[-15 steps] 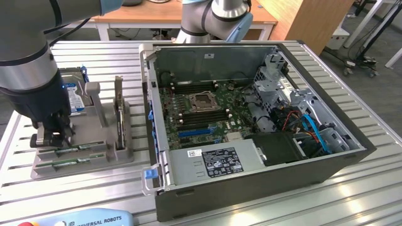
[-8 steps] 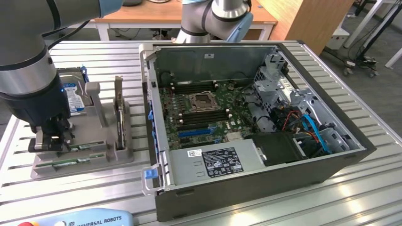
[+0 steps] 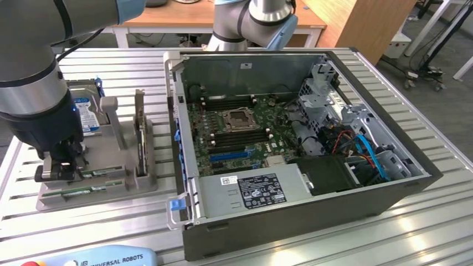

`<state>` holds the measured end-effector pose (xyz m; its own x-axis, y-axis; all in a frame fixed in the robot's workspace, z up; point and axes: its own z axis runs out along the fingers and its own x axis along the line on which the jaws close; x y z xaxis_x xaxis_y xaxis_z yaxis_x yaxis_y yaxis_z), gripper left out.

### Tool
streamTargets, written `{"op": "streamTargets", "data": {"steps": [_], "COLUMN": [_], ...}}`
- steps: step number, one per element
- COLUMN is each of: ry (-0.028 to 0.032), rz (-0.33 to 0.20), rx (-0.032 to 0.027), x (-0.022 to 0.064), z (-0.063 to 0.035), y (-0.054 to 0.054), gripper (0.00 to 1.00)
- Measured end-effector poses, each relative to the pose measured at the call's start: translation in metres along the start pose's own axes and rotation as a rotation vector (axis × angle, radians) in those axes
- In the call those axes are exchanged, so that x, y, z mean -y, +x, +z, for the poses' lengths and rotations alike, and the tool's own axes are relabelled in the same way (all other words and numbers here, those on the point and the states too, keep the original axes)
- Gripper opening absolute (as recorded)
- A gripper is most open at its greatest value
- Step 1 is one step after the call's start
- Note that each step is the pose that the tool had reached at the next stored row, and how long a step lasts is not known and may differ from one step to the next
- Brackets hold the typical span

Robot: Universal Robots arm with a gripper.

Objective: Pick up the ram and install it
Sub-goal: 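Pick up the ram and move it above insertion slot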

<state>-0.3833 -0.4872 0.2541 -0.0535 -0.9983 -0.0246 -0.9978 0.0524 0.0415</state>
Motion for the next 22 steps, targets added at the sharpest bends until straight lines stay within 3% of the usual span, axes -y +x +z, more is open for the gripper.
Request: {"op": "streamTargets", "data": {"steps": [11, 22], "ry": [0.0003, 0.0], "rz": [0.0, 0.0], "rx": [0.0003, 0.0], "x": [0.0002, 0.0007], "z": [0.0038, 0.0158], "y": [0.0, 0.001], "gripper": [0.36, 0.36]}}
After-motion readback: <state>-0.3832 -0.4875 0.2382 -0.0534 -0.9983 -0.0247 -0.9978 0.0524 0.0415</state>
